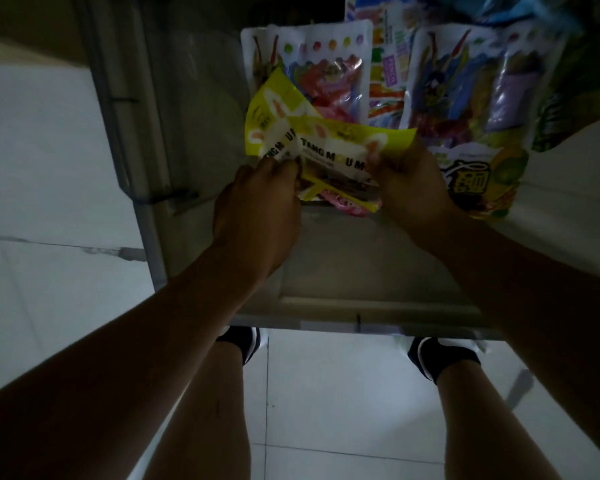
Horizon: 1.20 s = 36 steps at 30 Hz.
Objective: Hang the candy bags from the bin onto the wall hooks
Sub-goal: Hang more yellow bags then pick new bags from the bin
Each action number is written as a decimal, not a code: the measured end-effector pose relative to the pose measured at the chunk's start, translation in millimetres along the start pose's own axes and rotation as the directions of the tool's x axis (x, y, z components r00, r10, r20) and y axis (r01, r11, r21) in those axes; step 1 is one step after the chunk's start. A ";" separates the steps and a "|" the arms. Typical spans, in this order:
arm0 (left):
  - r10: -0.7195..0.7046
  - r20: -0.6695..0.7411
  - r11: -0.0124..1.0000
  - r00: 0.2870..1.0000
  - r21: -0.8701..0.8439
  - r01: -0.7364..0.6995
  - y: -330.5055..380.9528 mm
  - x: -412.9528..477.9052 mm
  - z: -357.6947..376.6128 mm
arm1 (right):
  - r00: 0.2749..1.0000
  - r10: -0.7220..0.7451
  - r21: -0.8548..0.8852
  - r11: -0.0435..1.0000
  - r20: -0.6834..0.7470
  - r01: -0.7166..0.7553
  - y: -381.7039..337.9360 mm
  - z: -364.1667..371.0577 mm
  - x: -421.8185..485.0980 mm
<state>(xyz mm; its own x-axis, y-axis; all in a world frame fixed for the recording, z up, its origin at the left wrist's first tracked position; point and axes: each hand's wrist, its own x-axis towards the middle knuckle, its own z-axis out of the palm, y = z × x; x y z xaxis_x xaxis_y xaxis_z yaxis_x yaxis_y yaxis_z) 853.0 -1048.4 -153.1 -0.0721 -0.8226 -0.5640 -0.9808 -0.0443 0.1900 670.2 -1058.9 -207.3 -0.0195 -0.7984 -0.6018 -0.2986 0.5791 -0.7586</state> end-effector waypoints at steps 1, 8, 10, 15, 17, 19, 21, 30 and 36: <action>-0.043 0.015 0.997 0.999 -0.057 0.044 1.1 3.2 0.8 | 0.999 -0.025 0.051 0.998 -0.033 0.026 -0.9 -8.2 -2.6; -0.248 0.069 0.906 0.966 -0.338 0.256 0.0 47.8 18.5 | 0.982 -0.042 0.089 0.994 -0.184 0.059 -8.7 -50.5 -4.6; -0.321 0.065 0.838 0.945 -0.444 0.315 0.3 67.6 21.3 | 0.981 -0.041 0.083 0.995 -0.188 0.058 -7.1 -56.6 -1.9; -0.415 0.113 0.800 0.903 -0.428 0.421 2.5 101.7 28.3 | 0.982 -0.070 0.052 0.995 -0.176 0.080 0.6 -64.8 1.4; -0.435 0.106 0.815 0.894 -0.376 0.441 -3.4 108.7 29.6 | 0.983 -0.070 0.081 0.993 -0.169 0.084 2.3 -65.7 2.3; -0.445 0.090 0.830 0.891 -0.331 0.448 -4.4 110.8 26.5 | 0.984 -0.059 0.097 0.992 -0.167 0.076 2.7 -65.3 1.7; -0.422 0.112 0.859 0.899 -0.269 0.437 -0.5 107.7 22.6 | 0.983 -0.035 0.103 0.993 -0.183 0.054 2.9 -63.1 0.2; -0.231 0.102 0.967 0.968 0.133 0.217 2.6 72.8 22.3 | 0.983 0.001 0.178 0.983 -0.182 0.032 -19.0 -61.6 -11.2; -0.288 0.137 0.954 0.948 -0.044 0.297 13.0 61.7 6.0 | 0.974 -0.031 0.193 0.978 -0.223 0.075 -37.0 -71.8 -18.1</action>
<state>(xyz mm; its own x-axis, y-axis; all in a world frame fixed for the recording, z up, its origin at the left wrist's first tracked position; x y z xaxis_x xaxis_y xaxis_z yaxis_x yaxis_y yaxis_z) 834.8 -1096.4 -190.3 0.1898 -0.6895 -0.6990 -0.9490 -0.3113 0.0494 613.1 -1077.7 -150.4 -0.2230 -0.8324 -0.5073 -0.1094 0.5385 -0.8355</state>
